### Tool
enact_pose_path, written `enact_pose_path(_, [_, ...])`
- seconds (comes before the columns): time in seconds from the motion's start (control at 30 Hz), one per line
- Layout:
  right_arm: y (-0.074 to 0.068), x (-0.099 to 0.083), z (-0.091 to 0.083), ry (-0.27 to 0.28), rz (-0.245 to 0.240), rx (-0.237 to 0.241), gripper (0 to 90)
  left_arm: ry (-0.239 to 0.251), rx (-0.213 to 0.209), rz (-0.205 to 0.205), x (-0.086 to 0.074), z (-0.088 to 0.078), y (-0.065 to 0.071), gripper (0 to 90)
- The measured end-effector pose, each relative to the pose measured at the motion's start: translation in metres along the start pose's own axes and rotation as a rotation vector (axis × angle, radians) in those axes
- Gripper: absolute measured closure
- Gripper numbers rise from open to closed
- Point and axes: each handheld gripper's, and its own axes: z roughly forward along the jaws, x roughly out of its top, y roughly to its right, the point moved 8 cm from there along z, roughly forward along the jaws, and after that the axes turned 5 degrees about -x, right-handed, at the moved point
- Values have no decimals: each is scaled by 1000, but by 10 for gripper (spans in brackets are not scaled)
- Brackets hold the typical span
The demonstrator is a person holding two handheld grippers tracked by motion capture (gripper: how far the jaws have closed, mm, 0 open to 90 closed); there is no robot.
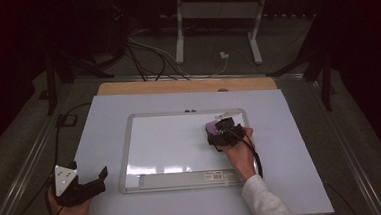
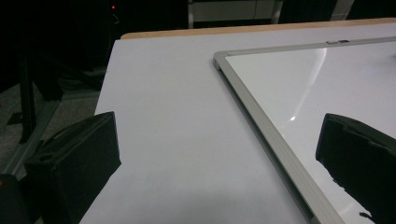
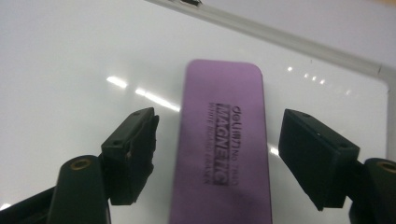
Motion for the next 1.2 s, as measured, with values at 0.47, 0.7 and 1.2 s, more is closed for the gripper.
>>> enact_pose_path(0.47, [-11,-12,0,-31,-87,-32,391,-1,-5,3,0,0,1,5])
enact_pose_path(0.7, [-9,-12,0,-30,-75,-29,388,0,-6,2,0,0,1,5])
enact_pose_path(1.2, [-9,-13,1,-21,-96,-76,356,-3,-4,3,-1,0,1,5])
